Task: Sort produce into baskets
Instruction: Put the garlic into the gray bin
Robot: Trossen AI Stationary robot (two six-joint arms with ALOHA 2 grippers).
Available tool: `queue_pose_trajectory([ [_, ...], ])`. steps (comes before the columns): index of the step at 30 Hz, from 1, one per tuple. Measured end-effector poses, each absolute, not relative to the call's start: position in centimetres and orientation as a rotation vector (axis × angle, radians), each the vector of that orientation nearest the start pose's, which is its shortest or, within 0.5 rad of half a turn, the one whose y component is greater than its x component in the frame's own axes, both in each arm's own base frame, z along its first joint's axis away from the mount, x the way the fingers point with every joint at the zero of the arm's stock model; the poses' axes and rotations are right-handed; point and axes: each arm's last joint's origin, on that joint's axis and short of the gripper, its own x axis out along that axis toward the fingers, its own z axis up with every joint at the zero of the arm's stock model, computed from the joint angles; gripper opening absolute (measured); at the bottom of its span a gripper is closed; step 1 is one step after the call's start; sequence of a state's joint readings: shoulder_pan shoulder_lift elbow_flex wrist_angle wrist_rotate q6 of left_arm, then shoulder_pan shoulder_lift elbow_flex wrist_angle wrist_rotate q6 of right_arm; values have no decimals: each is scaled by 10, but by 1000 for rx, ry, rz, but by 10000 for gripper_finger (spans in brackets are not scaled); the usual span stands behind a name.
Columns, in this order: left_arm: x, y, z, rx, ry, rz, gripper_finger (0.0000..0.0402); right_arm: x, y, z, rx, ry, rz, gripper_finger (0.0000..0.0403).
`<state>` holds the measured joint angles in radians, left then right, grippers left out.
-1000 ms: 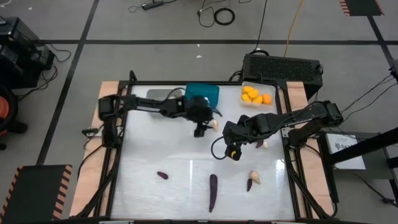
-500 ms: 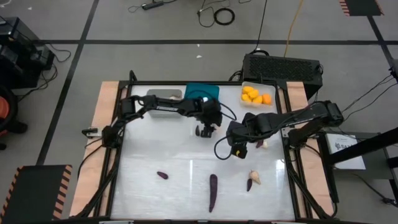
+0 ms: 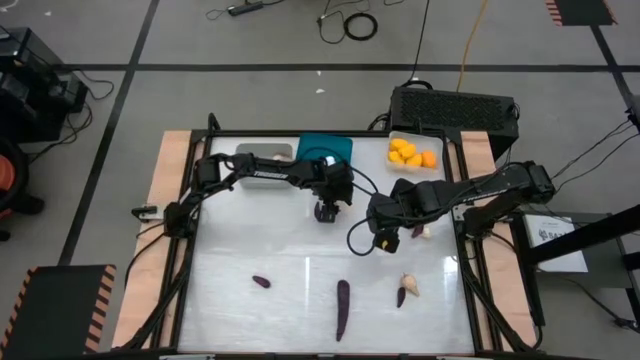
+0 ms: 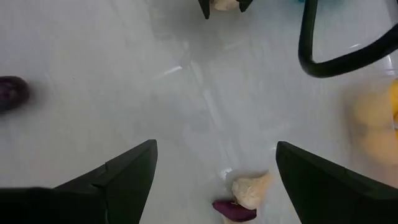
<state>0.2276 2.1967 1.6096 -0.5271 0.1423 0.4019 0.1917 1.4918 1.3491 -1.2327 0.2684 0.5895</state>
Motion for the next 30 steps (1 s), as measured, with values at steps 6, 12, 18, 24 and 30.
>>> queue_pose_trajectory([
  [6, 440, 98, 144, 150, 1136, -141, 225, 266, 44, 297, 189, 1250, -446, 320],
  [12, 438, 97, 143, 117, 1152, -125, 184, 268, 44, 298, 197, 1234, -440, 320],
  [18, 438, 96, 144, 35, 1157, -73, 173, 270, 47, 298, 205, 1217, -424, 320],
  [24, 434, 93, 177, 26, 1102, -45, 172, 268, 49, 298, 202, 1224, -422, 320],
  [30, 410, 99, 239, 24, 1021, 28, 171, 258, 46, 304, 214, 1253, -430, 320],
])
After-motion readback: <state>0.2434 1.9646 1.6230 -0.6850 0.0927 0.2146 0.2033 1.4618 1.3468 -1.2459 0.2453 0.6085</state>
